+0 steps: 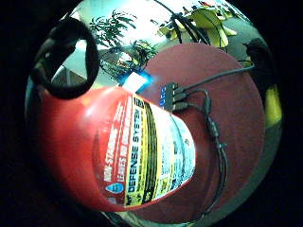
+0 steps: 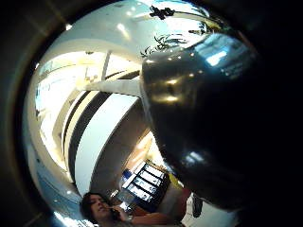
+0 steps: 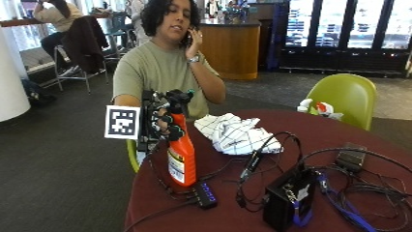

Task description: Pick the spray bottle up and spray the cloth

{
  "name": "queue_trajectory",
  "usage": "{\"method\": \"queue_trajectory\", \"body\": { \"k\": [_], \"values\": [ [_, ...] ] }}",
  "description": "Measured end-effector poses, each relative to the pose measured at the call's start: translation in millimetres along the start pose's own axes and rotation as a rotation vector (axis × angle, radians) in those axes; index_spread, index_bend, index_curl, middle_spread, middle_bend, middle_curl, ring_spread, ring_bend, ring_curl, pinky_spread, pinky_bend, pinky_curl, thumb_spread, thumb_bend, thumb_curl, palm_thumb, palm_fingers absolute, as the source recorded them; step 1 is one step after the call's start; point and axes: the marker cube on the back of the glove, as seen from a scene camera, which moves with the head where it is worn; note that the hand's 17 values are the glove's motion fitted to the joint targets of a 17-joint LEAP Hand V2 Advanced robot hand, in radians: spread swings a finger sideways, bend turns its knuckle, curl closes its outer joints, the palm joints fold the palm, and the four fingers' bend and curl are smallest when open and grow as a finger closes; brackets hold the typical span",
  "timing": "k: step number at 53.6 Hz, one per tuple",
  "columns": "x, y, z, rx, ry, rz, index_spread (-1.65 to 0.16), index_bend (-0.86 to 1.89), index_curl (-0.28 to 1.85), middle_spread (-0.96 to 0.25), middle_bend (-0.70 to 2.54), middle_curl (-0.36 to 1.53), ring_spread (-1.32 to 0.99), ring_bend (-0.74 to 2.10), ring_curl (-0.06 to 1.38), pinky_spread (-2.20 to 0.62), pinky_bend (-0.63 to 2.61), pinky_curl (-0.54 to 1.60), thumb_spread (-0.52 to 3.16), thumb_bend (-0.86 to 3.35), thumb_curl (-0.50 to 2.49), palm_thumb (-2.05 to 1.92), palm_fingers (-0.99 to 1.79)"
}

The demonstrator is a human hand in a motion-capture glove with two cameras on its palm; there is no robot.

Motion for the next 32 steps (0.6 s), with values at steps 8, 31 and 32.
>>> {"method": "queue_trajectory", "body": {
  "k": [8,31,32],
  "values": [
    [5,-14,7,0.023,0.019,0.027,-0.21,0.07,0.18,0.01,0.24,0.37,-0.09,0.56,0.4,0.01,0.4,0.38,0.95,-0.03,0.38,0.65,0.66],
    [-15,-9,-18,-0.15,0.032,0.112,-0.22,0.22,0.34,-0.1,0.53,0.49,-0.11,0.52,0.42,-0.12,0.3,0.37,0.8,0.03,0.5,0.96,1.33],
    [-18,-8,-19,-0.166,0.031,0.107,-0.22,0.25,0.36,-0.11,0.53,0.49,-0.12,0.51,0.42,-0.13,0.3,0.37,0.76,0.03,0.52,0.99,1.33]
  ]
}}
